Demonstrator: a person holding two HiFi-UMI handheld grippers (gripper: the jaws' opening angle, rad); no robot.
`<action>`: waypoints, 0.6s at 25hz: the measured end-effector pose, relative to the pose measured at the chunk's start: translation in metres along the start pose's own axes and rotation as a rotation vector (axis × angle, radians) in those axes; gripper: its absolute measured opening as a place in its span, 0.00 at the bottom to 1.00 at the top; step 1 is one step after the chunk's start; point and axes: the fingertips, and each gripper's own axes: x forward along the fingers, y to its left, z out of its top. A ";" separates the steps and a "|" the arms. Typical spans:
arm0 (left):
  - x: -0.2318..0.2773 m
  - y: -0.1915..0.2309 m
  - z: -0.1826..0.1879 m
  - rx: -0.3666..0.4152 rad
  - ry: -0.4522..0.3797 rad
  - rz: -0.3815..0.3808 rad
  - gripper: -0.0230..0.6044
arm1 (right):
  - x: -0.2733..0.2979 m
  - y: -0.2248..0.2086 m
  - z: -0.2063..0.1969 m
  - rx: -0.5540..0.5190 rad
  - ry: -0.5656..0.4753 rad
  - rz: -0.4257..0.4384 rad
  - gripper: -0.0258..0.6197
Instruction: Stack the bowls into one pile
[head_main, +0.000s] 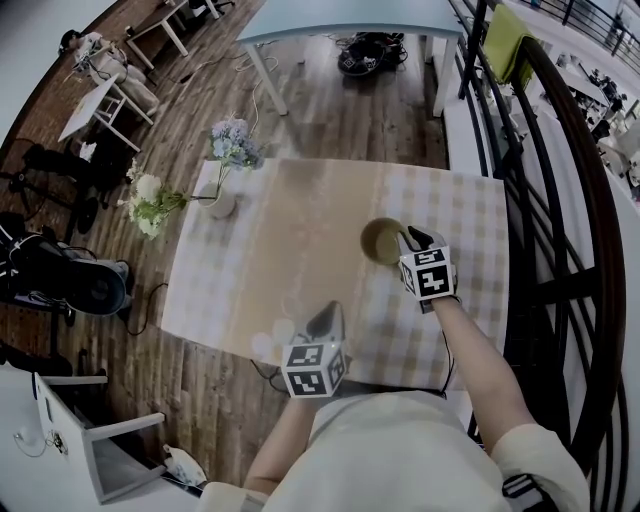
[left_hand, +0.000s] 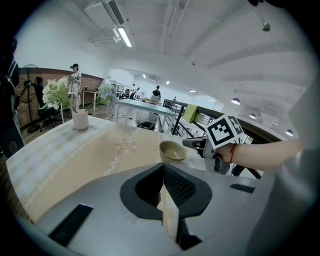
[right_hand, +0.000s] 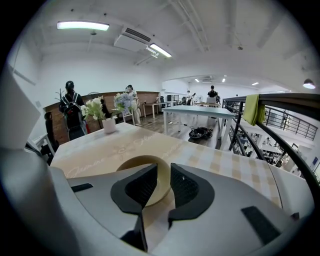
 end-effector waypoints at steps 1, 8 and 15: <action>0.000 0.000 0.001 0.002 -0.003 -0.002 0.04 | -0.003 0.001 0.001 0.001 -0.006 -0.001 0.15; -0.014 0.003 0.006 0.015 -0.028 -0.024 0.04 | -0.036 0.026 0.010 0.005 -0.067 0.013 0.15; -0.039 0.013 0.001 0.028 -0.042 -0.049 0.04 | -0.080 0.076 0.016 0.014 -0.133 0.047 0.13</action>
